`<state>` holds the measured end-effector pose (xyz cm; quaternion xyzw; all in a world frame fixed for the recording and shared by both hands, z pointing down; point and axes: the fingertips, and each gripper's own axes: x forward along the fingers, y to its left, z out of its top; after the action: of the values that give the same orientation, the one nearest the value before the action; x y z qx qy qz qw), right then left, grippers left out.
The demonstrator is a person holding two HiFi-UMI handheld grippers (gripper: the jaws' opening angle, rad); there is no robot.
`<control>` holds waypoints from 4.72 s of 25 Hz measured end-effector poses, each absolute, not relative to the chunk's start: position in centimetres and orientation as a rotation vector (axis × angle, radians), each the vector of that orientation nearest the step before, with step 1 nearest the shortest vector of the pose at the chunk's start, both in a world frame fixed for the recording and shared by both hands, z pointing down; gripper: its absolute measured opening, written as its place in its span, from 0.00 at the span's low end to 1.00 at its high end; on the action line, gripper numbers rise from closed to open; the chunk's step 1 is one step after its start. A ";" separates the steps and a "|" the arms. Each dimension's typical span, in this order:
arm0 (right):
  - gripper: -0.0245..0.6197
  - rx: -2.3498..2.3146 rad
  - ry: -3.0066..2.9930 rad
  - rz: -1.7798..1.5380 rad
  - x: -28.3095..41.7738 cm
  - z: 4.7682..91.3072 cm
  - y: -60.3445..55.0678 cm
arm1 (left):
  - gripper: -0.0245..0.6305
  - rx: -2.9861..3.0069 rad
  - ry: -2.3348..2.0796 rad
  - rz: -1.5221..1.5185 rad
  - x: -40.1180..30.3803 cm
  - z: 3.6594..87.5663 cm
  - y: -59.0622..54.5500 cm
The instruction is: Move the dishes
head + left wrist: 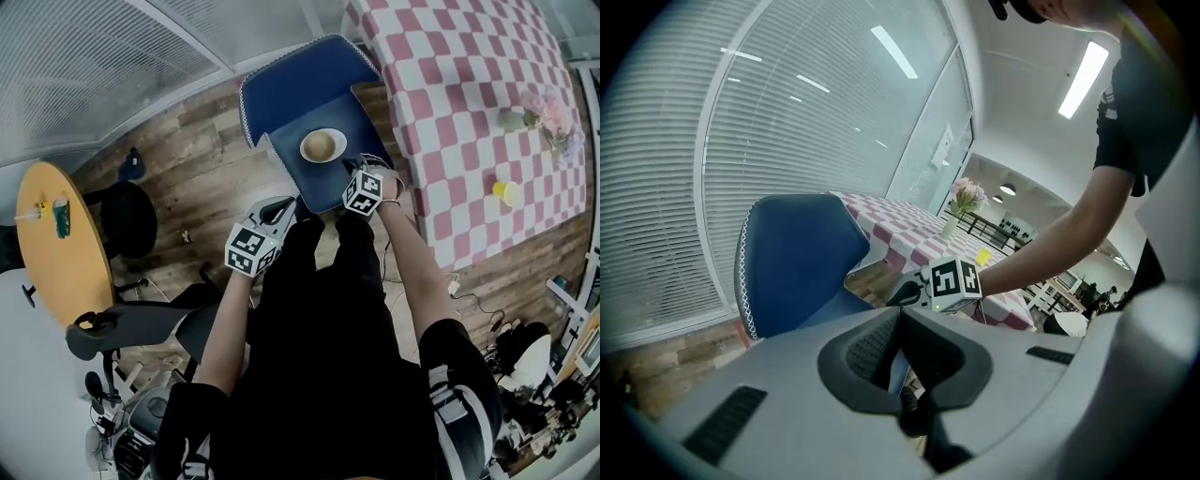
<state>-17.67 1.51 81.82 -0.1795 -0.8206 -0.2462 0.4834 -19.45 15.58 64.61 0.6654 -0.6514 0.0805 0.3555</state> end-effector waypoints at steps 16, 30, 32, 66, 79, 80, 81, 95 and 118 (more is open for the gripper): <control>0.19 -0.555 -1.931 -0.629 -20.6 93.2 4.2 | 0.07 1.683 -1.678 0.184 -21.3 72.4 15.6; 0.23 -0.570 -1.876 -0.629 -21.9 102.1 5.0 | 0.07 1.713 -1.649 0.190 -23.0 78.1 13.5; 0.23 -0.565 -1.870 -0.620 -21.9 103.1 5.1 | 0.07 1.707 -1.649 0.190 -23.4 78.5 13.6; 0.08 -0.594 -1.815 -0.872 -21.2 91.5 4.8 | 0.07 1.766 -1.580 0.211 -23.7 68.8 13.0; 0.08 -0.461 -1.814 -0.877 -17.2 81.6 2.5 | 0.07 1.901 -1.543 0.240 -21.9 61.7 11.2; 0.08 -0.453 -1.813 -0.880 -16.9 80.9 2.1 | 0.07 1.910 -1.540 0.243 -21.8 61.3 11.0; 0.08 -0.444 -1.813 -0.885 -16.6 80.1 1.8 | 0.07 1.920 -1.537 0.246 -21.6 60.9 10.8; 0.08 -0.180 -1.864 -0.917 -11.5 71.3 -3.0 | 0.07 2.082 -1.438 0.283 -17.0 56.0 8.9; 0.08 0.109 -1.786 -0.770 12.1 67.7 -11.4 | 0.07 2.246 -1.276 0.368 -0.9 53.0 2.9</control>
<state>12.06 -11.37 67.72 0.0465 -0.7585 -0.3268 0.5619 -0.87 2.89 52.97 0.8304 -0.4717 0.1362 0.2633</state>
